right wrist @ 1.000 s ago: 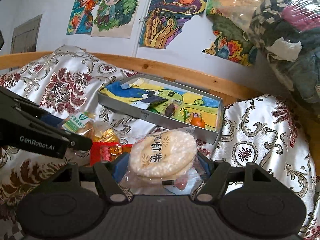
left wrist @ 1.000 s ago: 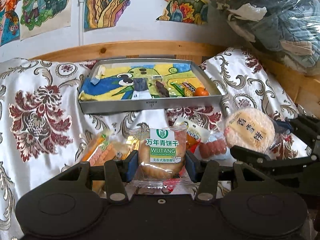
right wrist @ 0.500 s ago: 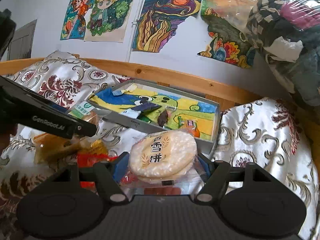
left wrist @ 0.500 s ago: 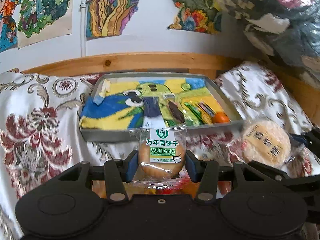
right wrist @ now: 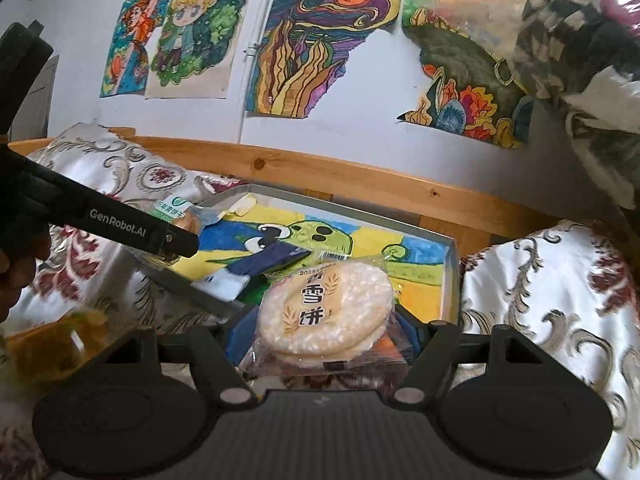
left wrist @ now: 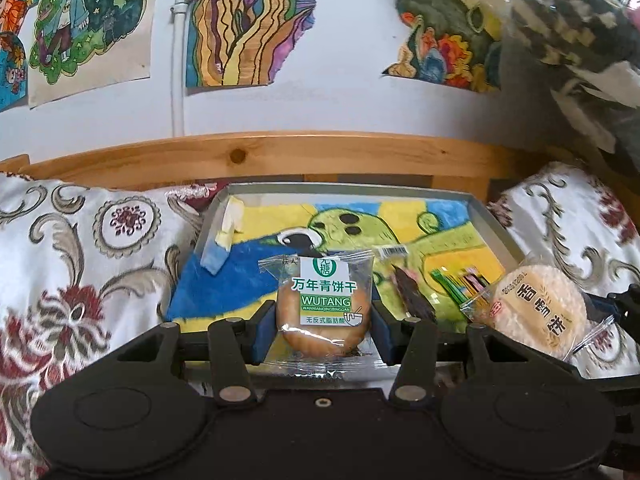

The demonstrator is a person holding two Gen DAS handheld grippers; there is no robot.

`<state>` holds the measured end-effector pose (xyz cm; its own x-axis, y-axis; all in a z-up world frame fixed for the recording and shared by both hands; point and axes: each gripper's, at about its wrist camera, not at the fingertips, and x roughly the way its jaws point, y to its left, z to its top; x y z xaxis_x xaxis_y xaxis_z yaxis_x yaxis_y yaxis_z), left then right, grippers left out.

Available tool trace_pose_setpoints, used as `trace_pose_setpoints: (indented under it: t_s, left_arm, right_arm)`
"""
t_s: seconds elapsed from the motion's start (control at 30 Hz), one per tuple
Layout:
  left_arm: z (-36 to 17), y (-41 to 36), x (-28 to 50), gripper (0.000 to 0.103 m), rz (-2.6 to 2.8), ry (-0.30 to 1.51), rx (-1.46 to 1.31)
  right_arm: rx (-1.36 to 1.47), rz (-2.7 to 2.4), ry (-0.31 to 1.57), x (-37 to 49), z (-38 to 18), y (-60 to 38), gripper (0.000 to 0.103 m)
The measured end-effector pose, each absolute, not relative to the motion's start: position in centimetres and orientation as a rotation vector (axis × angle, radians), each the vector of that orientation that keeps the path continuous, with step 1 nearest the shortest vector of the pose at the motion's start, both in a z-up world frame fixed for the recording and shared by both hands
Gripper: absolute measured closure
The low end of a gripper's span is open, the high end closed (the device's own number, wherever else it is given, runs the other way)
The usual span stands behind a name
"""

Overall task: Organize snacks
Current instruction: 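Lift and carry the cake and pastry over the grey tray with both tools, then lower the cake and pastry into the tray and open both tools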

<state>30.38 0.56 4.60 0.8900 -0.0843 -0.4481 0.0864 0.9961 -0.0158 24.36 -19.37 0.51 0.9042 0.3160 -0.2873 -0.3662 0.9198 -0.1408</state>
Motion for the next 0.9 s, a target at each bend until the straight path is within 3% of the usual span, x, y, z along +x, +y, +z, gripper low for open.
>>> trace_pose_setpoints:
  t_s: [0.9]
  left_arm:
    - [1.5,1.4,35.3,0.052,-0.075,0.503,-0.022]
  right_arm:
    - [-0.137,0.365,0.305,30.9,-1.2,-17.0,0.028]
